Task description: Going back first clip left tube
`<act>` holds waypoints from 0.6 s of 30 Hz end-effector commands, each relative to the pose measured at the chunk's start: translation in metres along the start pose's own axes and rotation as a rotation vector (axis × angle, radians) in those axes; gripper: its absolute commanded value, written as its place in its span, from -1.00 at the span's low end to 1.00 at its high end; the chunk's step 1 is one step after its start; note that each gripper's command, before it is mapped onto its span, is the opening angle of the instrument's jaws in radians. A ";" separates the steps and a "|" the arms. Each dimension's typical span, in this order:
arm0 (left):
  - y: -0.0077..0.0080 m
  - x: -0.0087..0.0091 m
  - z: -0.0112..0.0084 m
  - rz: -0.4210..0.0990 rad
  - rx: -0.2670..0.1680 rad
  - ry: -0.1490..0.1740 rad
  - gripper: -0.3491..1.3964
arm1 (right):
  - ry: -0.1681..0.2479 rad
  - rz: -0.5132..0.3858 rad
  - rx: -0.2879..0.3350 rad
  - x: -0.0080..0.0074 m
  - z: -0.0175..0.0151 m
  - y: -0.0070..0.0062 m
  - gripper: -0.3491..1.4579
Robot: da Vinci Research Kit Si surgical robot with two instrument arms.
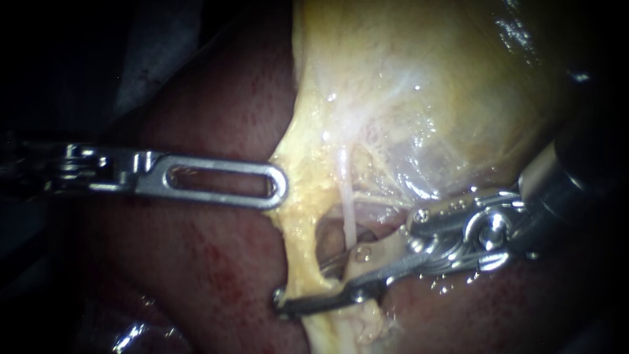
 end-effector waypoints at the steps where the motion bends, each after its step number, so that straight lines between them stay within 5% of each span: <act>1: 0.0000 0.0000 0.0000 0.000 0.000 0.000 -1.00 | 0.000 0.001 -0.001 0.0000 0.0000 0.0000 -1.00; 14: 0.0000 0.0000 0.0000 0.000 0.000 0.000 -1.00 | 0.000 0.001 0.000 0.0001 0.0000 0.0000 -0.99; 18: -0.0001 0.0000 0.0000 0.000 0.000 0.000 -1.00 | 0.000 0.001 0.000 0.0001 0.0000 -0.0001 -0.46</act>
